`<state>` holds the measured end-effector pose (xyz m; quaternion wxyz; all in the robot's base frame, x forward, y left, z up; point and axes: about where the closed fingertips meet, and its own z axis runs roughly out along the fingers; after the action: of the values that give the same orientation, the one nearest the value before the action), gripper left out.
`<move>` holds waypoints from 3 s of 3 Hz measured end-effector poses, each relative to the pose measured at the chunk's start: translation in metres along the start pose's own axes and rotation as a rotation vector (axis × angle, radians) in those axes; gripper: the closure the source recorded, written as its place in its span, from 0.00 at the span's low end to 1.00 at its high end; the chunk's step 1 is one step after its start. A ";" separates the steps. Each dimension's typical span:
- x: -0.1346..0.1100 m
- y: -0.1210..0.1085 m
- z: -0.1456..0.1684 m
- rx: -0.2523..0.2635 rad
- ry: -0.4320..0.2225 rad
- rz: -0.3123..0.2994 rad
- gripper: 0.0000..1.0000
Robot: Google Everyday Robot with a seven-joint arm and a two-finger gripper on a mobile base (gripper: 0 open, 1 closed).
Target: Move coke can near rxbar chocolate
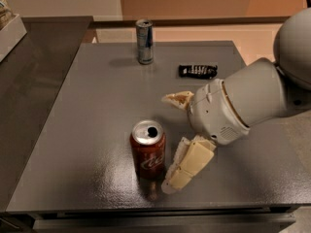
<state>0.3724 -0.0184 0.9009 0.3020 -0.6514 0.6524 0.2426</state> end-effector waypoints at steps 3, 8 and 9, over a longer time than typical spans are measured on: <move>-0.016 0.005 0.015 -0.035 -0.021 -0.018 0.41; 0.054 -0.087 -0.086 0.265 -0.025 0.278 1.00; 0.066 -0.116 -0.124 0.353 -0.037 0.319 1.00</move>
Offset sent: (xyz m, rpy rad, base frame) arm -0.0046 0.0256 -0.0056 0.0216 0.0196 0.0510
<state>0.4808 -0.1567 0.9503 0.3808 -0.4727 0.7737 0.1814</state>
